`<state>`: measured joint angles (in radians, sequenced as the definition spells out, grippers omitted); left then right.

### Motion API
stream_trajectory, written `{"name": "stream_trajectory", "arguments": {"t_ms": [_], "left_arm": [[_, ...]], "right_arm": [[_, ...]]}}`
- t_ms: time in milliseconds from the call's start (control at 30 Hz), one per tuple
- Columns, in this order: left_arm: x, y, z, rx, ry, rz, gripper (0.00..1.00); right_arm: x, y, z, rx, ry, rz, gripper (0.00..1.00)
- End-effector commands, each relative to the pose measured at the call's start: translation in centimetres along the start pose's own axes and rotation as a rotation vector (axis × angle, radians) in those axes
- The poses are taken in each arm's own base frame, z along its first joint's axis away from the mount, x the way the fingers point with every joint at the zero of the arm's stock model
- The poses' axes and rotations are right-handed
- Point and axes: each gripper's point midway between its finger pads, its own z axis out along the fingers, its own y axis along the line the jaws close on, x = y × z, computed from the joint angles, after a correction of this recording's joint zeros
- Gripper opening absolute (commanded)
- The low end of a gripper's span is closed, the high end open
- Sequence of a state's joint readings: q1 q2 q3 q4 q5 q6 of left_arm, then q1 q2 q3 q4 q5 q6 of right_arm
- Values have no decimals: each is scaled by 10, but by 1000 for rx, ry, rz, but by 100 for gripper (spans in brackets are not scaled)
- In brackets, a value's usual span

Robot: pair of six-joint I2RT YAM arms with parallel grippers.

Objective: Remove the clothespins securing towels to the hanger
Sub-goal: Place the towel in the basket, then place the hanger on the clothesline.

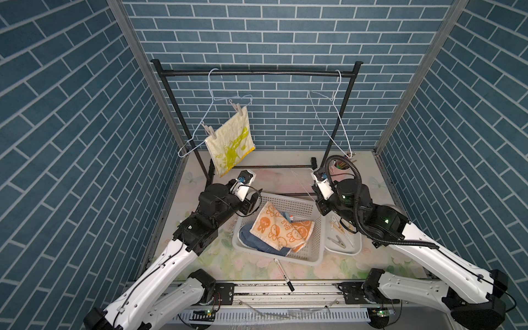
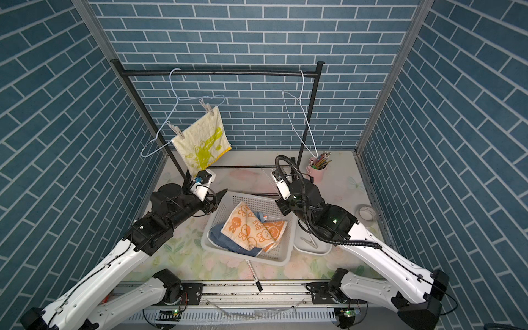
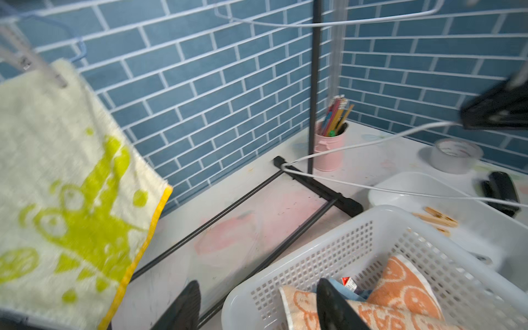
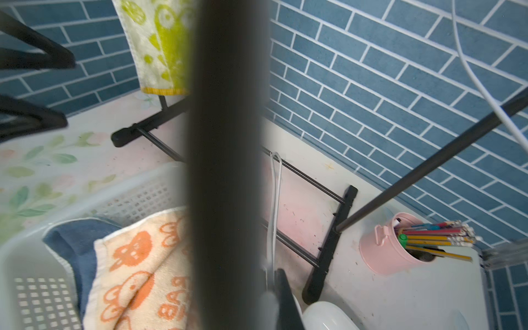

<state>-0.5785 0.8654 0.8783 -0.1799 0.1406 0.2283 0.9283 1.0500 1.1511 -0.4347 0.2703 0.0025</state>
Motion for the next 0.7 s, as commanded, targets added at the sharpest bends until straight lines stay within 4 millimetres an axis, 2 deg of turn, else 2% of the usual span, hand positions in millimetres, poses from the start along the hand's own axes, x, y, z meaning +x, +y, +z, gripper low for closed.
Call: {"name": "stream_trajectory", "arguments": {"t_ms": [0,200,467,600,667], "left_arm": [[-21,-37,0,212,-124,210,67],[-34,-41,20,236,-198,368,68],[-35,-55,55,303,-213,499,68],[-30,-58,68,303,-194,561,56],[-29,-58,71,296,-185,585,46]], "right_arm": [[-22,18,-1,-114,-44,89,0],[-28,37,4,-221,-48,144,0],[-35,53,8,-307,-68,202,0],[-38,60,10,-348,-76,224,0],[-38,60,12,-350,-73,230,0]]}}
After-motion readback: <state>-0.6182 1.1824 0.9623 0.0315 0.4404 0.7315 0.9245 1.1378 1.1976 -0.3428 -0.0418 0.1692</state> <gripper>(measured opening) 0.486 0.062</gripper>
